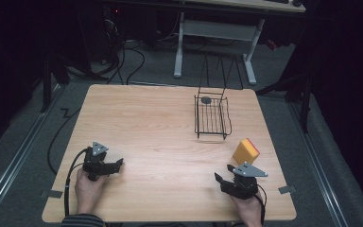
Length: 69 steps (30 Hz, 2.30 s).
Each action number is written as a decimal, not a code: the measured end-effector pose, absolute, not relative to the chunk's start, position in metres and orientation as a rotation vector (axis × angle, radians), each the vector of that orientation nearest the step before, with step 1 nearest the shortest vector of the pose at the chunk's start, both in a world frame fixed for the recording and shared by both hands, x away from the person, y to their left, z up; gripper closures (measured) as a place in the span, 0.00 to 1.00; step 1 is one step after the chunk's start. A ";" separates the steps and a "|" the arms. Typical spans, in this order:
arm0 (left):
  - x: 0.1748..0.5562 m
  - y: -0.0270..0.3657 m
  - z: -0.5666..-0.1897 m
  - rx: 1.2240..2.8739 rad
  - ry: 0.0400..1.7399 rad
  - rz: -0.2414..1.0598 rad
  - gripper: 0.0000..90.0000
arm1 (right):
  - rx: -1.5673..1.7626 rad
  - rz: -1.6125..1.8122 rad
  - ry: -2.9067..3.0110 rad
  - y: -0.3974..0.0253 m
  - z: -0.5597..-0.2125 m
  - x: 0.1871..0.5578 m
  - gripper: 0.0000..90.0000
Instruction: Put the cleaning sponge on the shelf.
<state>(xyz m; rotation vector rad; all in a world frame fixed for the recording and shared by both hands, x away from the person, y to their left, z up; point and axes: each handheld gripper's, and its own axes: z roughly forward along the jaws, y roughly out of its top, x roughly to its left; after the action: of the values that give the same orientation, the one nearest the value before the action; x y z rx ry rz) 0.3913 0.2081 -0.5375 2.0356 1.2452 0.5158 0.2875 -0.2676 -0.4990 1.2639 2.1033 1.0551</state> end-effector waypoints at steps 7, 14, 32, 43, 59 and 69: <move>0.391 0.208 -0.537 2.035 1.245 0.516 0.17 | 1.295 1.046 2.078 -0.279 -0.501 0.277 0.43; 0.391 0.208 -0.538 2.034 1.246 0.516 0.17 | 1.310 1.042 2.054 -0.288 -0.500 0.269 0.43; 0.391 0.208 -0.537 2.034 1.246 0.515 0.17 | 1.402 0.994 1.935 -0.326 -0.496 0.254 0.44; 0.391 0.208 -0.538 2.033 1.246 0.518 0.17 | 1.460 0.955 1.868 -0.349 -0.491 0.262 0.41; 0.391 0.208 -0.537 2.035 1.245 0.516 0.17 | 1.481 0.933 1.865 -0.349 -0.490 0.290 0.38; 0.391 0.208 -0.537 2.036 1.245 0.516 0.17 | 1.495 0.928 1.871 -0.346 -0.492 0.309 0.38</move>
<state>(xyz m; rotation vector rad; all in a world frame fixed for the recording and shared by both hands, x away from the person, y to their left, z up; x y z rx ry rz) 0.3913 0.2080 -0.5375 2.0356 1.2452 0.5162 0.3087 -0.3456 -0.4921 1.4945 1.8708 0.9279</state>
